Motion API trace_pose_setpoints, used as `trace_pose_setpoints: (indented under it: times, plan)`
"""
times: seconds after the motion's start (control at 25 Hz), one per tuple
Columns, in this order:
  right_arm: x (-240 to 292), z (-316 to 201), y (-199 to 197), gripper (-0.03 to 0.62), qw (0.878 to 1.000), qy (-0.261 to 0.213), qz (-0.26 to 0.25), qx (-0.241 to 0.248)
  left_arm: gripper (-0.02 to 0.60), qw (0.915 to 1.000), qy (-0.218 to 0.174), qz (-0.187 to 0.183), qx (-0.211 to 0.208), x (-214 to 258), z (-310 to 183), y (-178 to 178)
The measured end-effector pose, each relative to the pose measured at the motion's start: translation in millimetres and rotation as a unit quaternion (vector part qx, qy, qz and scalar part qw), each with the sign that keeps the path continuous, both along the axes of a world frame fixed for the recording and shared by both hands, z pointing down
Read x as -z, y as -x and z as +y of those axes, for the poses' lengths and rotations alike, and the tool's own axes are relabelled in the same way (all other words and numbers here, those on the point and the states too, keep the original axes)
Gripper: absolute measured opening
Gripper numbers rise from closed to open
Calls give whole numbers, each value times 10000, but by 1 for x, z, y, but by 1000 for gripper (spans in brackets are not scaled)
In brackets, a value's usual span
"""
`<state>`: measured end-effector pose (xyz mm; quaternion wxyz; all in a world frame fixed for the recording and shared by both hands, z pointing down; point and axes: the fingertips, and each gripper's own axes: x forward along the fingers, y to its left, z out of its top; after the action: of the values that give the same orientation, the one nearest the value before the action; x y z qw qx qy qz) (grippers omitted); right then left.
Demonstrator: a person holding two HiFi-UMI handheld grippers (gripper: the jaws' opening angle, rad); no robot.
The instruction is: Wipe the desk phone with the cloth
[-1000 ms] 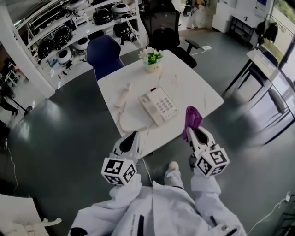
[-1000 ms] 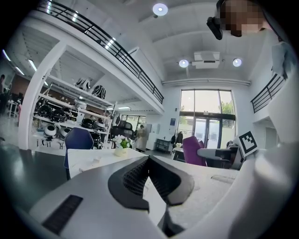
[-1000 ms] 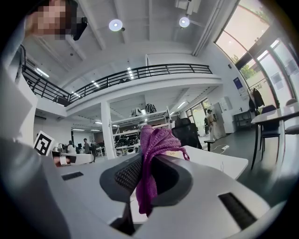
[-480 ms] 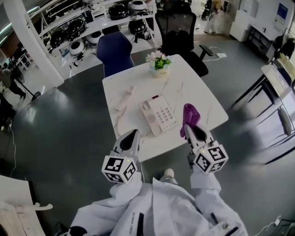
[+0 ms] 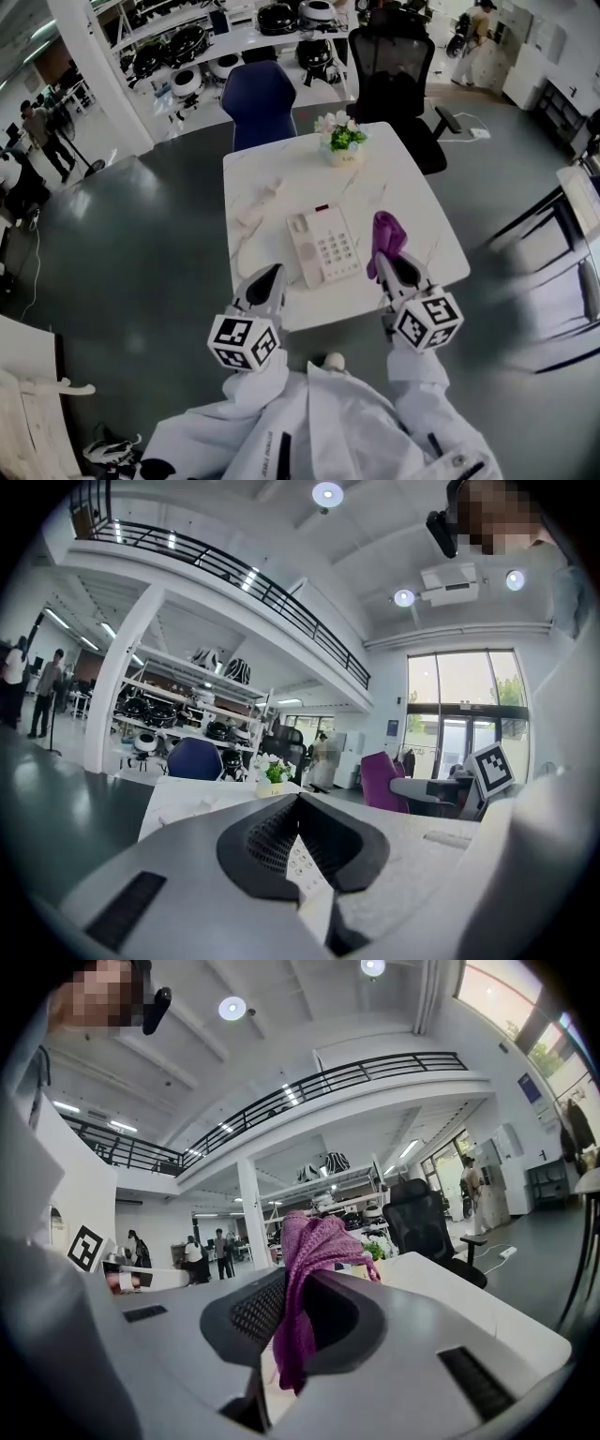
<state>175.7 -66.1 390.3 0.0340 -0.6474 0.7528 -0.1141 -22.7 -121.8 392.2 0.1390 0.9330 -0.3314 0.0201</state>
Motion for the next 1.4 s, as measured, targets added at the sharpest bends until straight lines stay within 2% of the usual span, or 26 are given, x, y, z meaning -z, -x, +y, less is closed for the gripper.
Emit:
trace_pose_setpoints:
  times: [0.44,0.76,1.2,1.4]
  plan:
    - [-16,-53,-23,37,9991,131,189,358,-3,9992,199,-90,345,-17,-24,-6]
    - [-35,-97,-18,37,9979,359,294,451,-2,9979,558,-85,319,-42,-57,-8]
    - [-62,-150,-20,37,9899,764,1055,551,-2,9943,1057,-63,139,-74,-90,-21]
    - [-75,-172,-21,37,9872,863,1204,581,-2,9925,1216,-73,104,-87,-102,-23]
